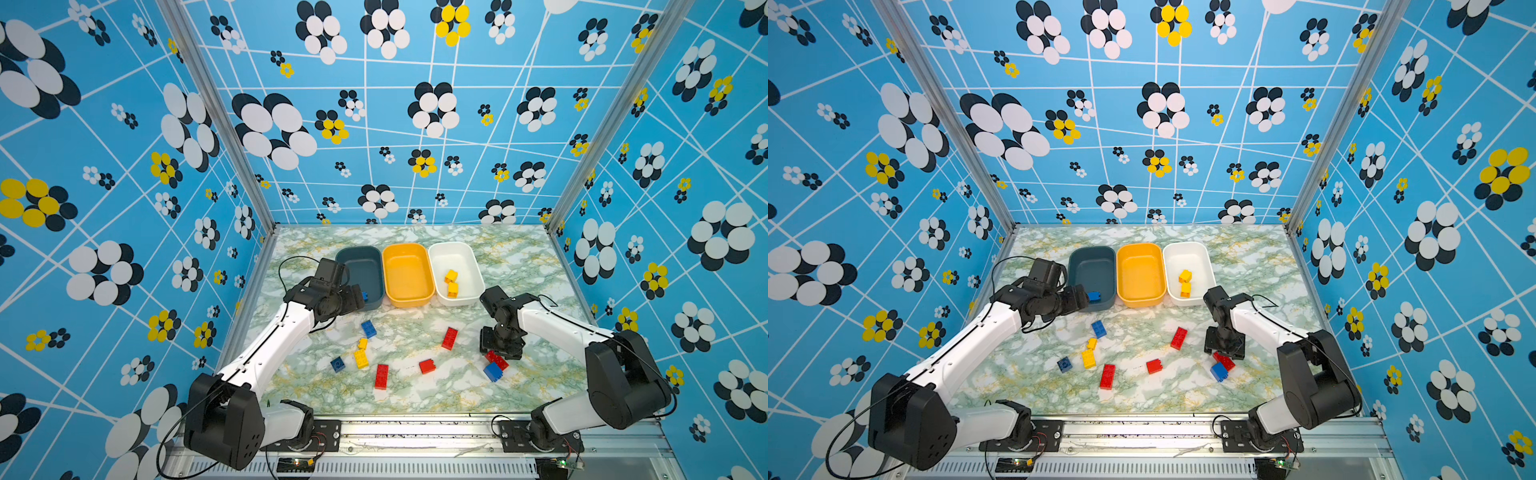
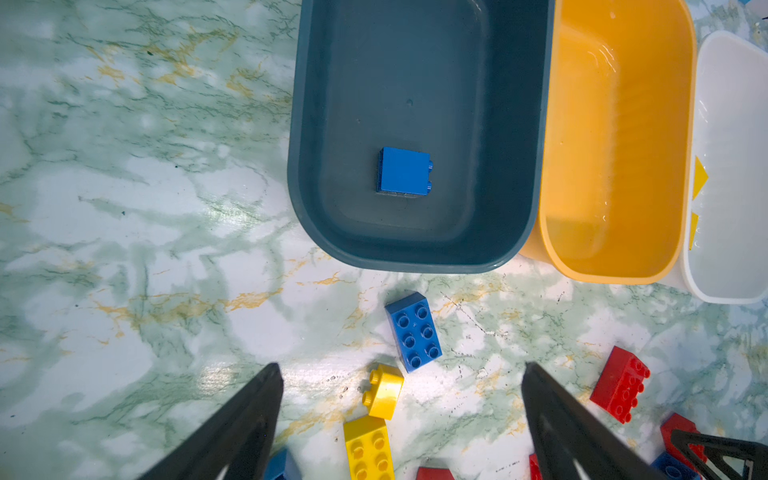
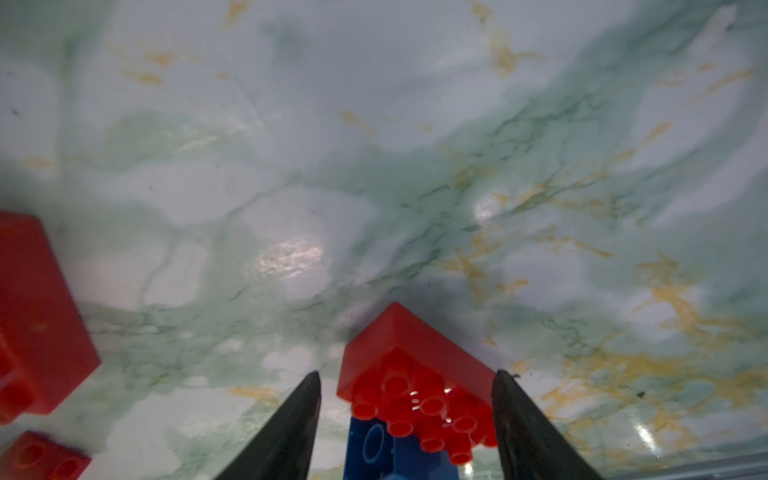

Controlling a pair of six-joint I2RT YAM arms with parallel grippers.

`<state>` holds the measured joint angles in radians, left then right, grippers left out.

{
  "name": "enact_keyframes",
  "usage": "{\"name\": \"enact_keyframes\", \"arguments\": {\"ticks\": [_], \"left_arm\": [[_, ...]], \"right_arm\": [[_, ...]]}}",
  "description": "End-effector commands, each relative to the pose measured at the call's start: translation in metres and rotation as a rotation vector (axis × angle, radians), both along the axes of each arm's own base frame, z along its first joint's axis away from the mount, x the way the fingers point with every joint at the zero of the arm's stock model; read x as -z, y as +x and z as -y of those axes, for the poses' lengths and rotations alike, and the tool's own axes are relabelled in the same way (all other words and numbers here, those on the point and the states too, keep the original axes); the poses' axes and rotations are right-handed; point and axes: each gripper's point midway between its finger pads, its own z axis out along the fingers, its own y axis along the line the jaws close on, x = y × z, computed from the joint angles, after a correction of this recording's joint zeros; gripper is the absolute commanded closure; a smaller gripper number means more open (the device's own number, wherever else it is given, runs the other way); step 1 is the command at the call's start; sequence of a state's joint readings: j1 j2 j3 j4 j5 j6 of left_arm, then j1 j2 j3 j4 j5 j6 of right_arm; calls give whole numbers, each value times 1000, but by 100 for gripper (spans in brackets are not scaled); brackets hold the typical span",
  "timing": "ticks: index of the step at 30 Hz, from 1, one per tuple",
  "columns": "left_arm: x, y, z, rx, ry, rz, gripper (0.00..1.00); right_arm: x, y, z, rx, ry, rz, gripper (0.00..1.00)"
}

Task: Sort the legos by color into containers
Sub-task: 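Grasp a red brick with right gripper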

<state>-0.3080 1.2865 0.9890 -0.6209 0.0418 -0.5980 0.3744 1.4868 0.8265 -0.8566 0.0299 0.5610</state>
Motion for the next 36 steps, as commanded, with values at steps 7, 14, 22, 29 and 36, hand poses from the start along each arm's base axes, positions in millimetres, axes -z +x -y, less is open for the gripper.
{"name": "enact_keyframes", "arguments": {"ticks": [7, 14, 22, 29, 36], "left_arm": [[3, -3, 1, 25, 5, -3, 9], [5, -5, 0, 22, 9, -6, 8], [4, -4, 0, 24, 15, -5, 8], [4, -5, -2, 25, 20, -3, 8], [4, -3, -3, 26, 19, -4, 8]], "right_arm": [[6, -7, 0, 12, -10, 17, 32], [9, -8, 7, 19, -51, 22, 36], [9, 0, 11, 29, -87, 46, 45], [11, 2, 15, 15, -112, 49, 54], [11, 7, 19, -4, -148, 54, 65]]}}
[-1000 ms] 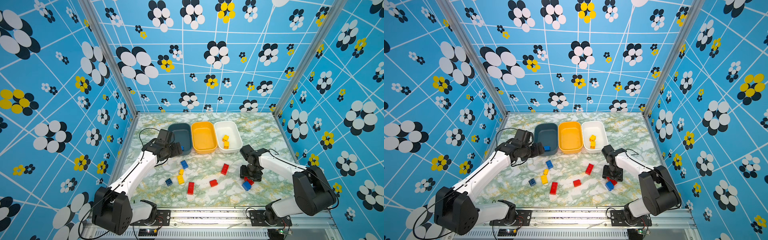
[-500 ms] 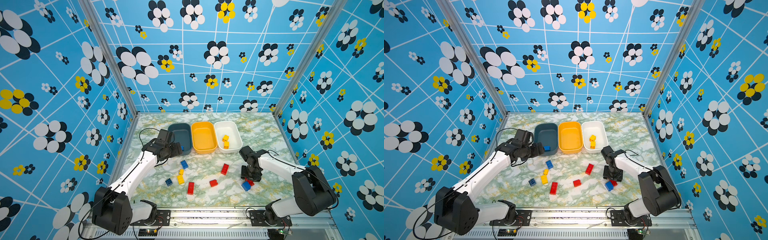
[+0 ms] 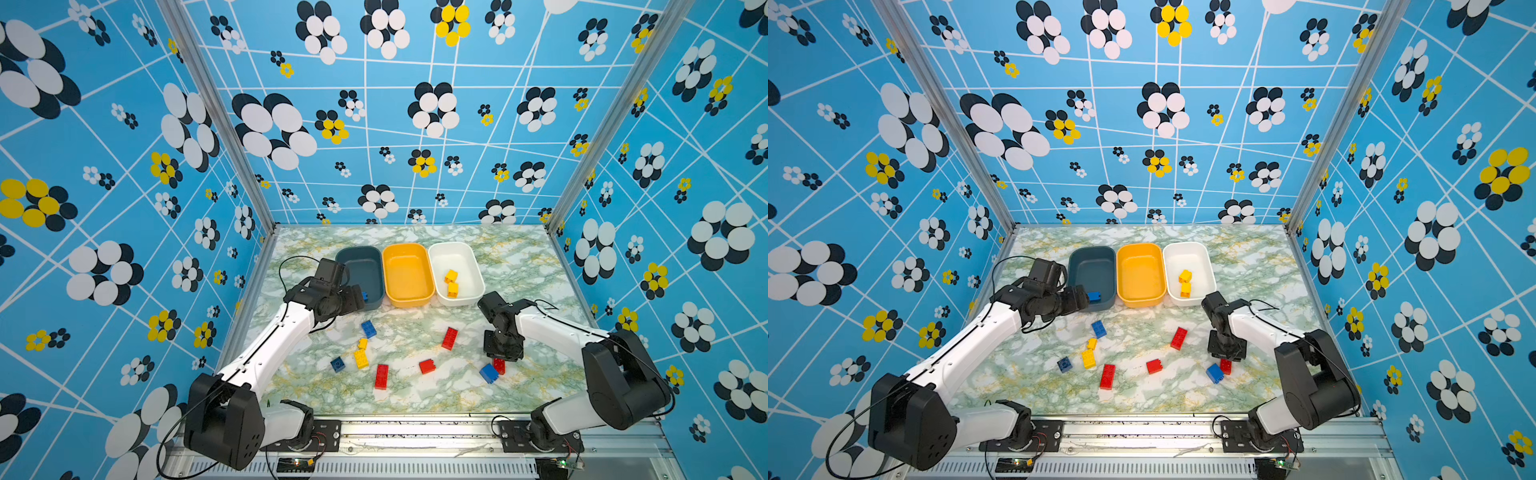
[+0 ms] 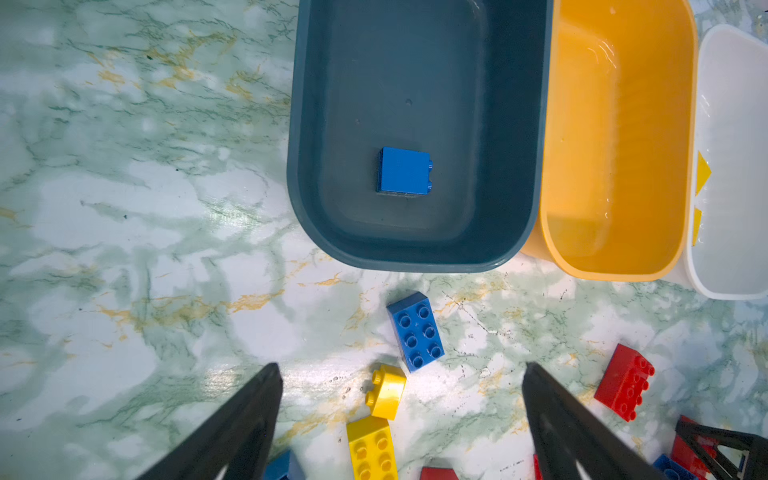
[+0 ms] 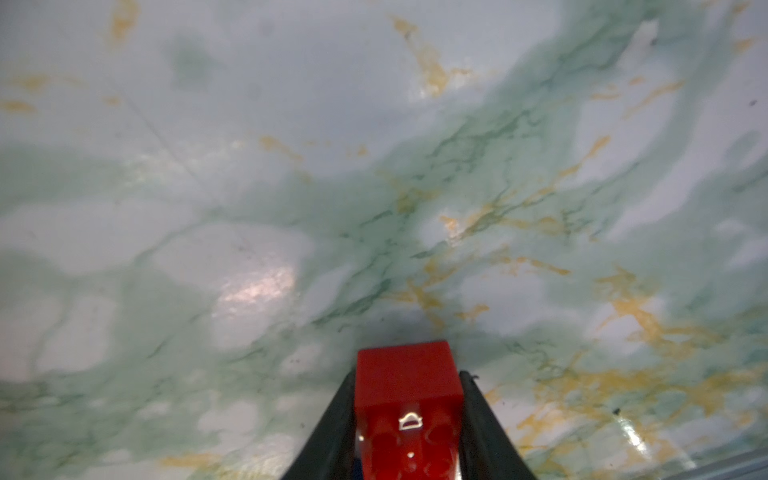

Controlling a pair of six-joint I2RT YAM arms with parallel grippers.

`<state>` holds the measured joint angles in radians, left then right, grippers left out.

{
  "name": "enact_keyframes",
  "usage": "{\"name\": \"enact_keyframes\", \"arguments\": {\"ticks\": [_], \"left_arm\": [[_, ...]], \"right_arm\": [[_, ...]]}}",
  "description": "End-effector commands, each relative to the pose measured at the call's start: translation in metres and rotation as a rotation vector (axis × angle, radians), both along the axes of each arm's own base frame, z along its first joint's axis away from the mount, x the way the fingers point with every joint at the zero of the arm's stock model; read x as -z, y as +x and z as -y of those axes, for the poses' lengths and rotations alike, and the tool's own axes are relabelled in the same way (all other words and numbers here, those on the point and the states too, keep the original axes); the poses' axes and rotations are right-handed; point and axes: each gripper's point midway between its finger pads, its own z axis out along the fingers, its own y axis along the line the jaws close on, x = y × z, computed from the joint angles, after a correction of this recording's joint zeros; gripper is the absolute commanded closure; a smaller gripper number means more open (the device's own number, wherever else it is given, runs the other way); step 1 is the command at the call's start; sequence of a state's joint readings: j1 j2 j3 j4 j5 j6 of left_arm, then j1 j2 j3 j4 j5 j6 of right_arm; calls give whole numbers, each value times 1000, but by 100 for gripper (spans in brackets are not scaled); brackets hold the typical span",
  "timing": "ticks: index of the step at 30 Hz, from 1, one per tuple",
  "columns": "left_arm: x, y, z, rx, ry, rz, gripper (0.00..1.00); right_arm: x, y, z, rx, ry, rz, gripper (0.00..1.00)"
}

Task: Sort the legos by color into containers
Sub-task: 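Grasp a red brick with right gripper, then lift the red brick and carry it over the yellow bin with right gripper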

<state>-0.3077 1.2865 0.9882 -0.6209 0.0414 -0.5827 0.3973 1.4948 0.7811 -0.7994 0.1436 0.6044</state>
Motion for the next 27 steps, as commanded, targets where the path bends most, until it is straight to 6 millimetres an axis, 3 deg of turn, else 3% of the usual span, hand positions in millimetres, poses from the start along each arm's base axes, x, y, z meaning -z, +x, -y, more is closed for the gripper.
{"name": "enact_keyframes", "arguments": {"ticks": [1, 8, 16, 21, 27], "left_arm": [[5, -3, -3, 13, 11, -8, 8], [4, -2, -7, 9, 11, -8, 8], [4, -1, -11, 4, 7, -6, 8], [4, -2, -12, 3, 3, -6, 8], [5, -5, -14, 1, 0, -10, 8]], "right_arm": [[0, 5, 5, -22, -47, 3, 66], [-11, 10, 5, -28, -53, 20, 73], [-61, 39, -13, -43, -6, 131, 75], [-88, 71, -52, -98, 55, 206, 76], [-113, 116, -124, -198, 151, 276, 76]]}}
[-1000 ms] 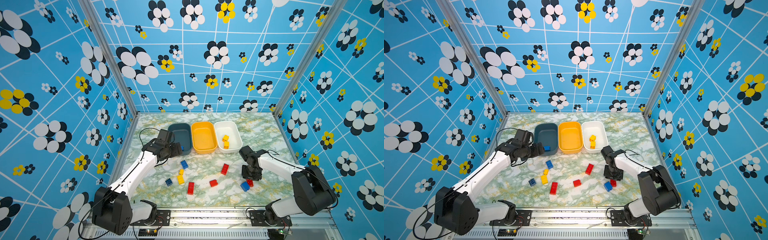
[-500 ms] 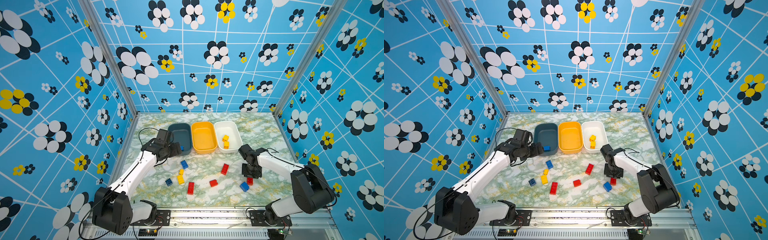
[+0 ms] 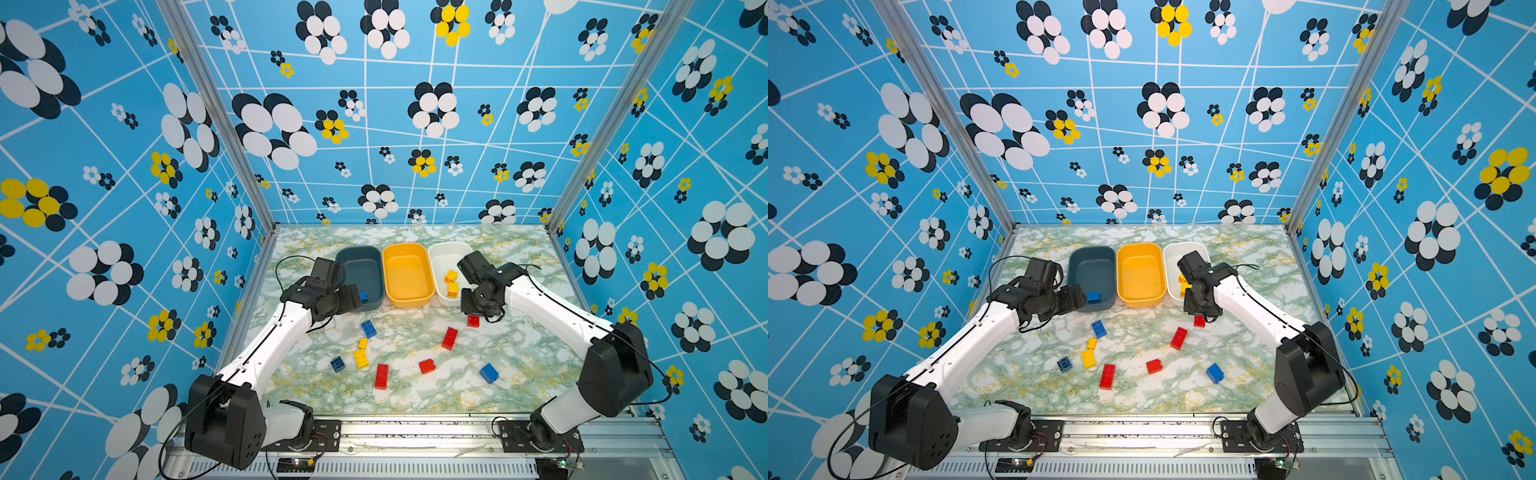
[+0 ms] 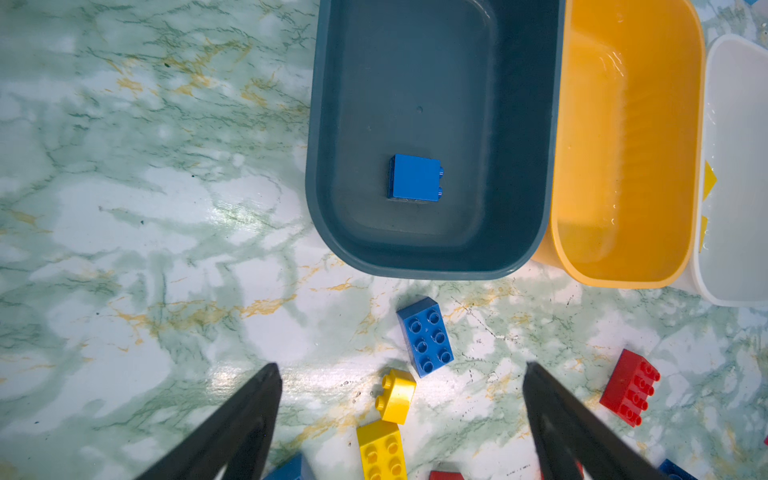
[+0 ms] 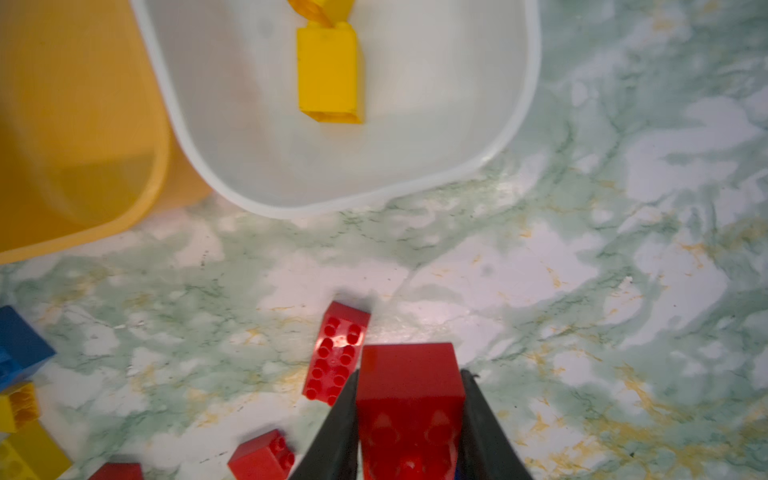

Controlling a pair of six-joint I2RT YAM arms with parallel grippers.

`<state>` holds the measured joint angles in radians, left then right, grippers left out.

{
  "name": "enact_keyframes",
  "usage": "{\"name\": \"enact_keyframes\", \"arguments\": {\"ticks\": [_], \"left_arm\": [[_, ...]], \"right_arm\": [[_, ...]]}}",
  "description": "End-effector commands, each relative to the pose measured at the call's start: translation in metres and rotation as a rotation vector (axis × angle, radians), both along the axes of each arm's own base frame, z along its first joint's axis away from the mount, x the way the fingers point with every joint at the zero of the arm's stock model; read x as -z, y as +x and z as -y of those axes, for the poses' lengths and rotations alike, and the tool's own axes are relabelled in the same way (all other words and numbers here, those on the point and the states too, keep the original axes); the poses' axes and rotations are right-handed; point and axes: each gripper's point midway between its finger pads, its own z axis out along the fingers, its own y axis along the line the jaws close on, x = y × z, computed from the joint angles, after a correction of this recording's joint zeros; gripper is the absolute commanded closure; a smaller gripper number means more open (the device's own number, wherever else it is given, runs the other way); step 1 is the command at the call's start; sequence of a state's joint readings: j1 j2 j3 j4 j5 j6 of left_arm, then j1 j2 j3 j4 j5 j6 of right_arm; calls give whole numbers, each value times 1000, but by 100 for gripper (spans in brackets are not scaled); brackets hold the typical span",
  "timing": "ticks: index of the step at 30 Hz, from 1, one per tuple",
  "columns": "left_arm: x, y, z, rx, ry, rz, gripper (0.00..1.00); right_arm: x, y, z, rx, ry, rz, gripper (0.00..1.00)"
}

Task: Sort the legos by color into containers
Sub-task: 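Lift the red brick and carry it over the yellow bin with right gripper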

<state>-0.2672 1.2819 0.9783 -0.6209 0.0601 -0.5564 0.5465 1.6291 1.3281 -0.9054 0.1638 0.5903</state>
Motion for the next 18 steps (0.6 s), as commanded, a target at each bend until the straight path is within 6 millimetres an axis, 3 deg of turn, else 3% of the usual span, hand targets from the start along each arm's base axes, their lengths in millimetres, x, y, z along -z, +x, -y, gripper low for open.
{"name": "enact_keyframes", "arguments": {"ticks": [1, 4, 5, 12, 18], "left_arm": [[3, -7, -3, 11, -1, -7, 8], [4, -10, -5, 6, -1, -10, 8], [4, -11, -6, 4, 1, -10, 8], [6, -18, -9, -6, 3, -16, 8], [8, -24, -12, -10, 6, -24, 8]], "right_arm": [[-6, 17, -37, -58, 39, 3, 76], [-11, 37, -69, -100, 75, 22, 76], [-21, 49, -83, -114, 104, 53, 76], [-24, 90, -143, -179, 161, 96, 76], [1, 115, -170, -203, 152, 63, 75]]}}
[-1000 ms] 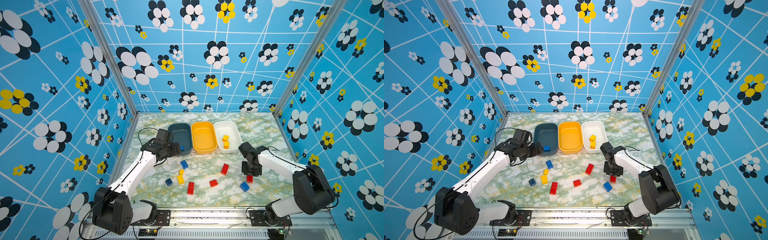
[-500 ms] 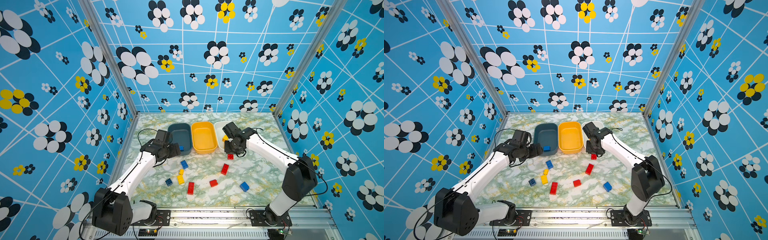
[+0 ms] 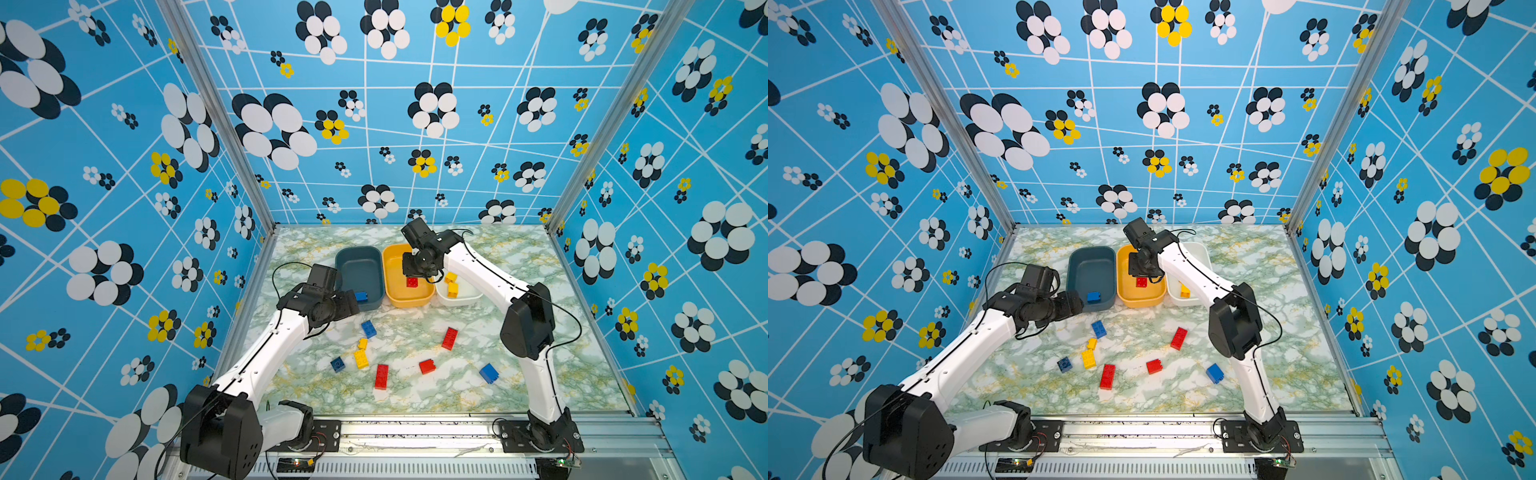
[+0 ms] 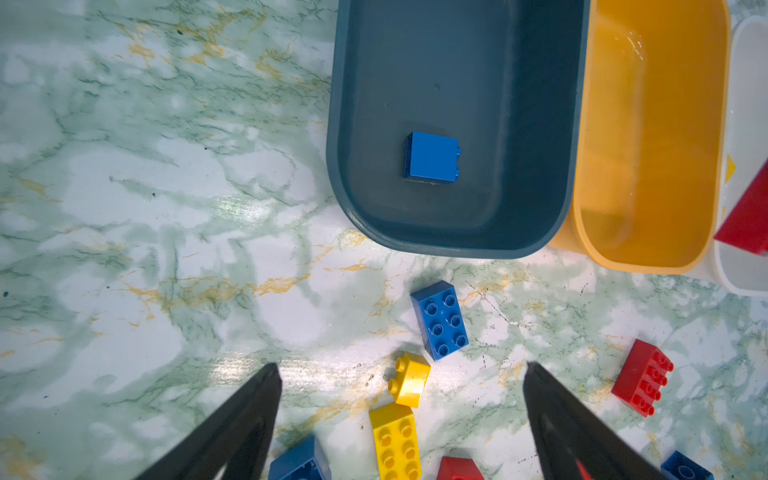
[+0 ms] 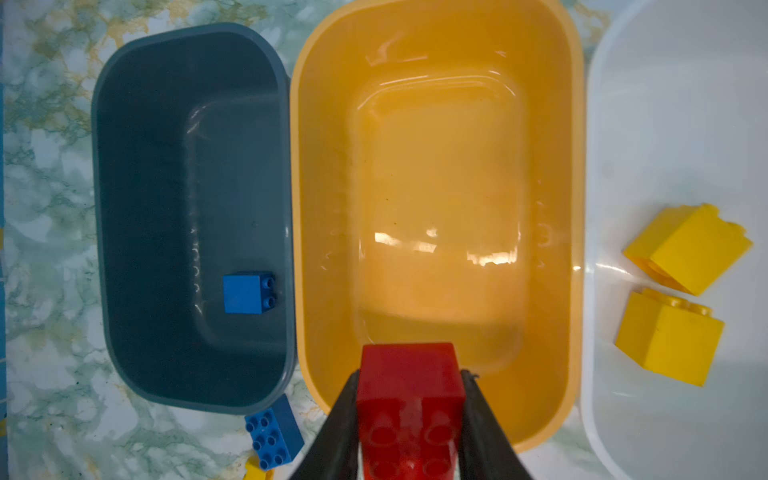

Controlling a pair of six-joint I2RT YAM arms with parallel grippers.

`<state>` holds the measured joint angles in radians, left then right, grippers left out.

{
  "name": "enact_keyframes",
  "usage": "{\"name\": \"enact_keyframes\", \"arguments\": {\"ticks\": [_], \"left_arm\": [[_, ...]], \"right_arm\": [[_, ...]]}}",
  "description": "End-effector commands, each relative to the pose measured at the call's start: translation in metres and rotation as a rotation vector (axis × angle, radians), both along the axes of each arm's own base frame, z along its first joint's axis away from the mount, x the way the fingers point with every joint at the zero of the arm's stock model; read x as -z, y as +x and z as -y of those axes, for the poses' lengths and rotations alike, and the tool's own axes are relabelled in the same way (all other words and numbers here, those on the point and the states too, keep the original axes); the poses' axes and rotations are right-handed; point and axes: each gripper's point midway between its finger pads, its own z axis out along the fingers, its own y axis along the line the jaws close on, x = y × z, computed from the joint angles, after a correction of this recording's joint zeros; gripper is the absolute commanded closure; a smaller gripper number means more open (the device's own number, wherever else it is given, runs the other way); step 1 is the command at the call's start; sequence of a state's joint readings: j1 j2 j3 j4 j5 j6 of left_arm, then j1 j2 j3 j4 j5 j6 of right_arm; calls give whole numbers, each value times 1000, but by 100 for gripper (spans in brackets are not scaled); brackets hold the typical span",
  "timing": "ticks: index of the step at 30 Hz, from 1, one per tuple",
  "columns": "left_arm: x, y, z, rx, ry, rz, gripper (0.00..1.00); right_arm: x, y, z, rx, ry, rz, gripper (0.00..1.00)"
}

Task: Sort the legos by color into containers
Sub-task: 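Lift the red brick and carry it over the yellow bin with right gripper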

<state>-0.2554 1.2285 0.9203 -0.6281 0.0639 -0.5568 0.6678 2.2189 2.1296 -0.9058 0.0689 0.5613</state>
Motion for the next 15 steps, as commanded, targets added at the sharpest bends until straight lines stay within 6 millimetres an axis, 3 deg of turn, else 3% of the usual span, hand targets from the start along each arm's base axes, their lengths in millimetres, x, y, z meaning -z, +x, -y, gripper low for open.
{"name": "enact_keyframes", "arguments": {"ticks": [1, 10, 15], "left_arm": [[1, -10, -5, -2, 6, -12, 7], [7, -26, -11, -18, 16, -37, 7], [15, -39, -15, -30, 22, -77, 7]], "right_arm": [[24, 0, -6, -27, -40, -66, 75], [68, 4, -13, -36, -80, -147, 72], [71, 1, -11, -41, -89, -159, 67]]}}
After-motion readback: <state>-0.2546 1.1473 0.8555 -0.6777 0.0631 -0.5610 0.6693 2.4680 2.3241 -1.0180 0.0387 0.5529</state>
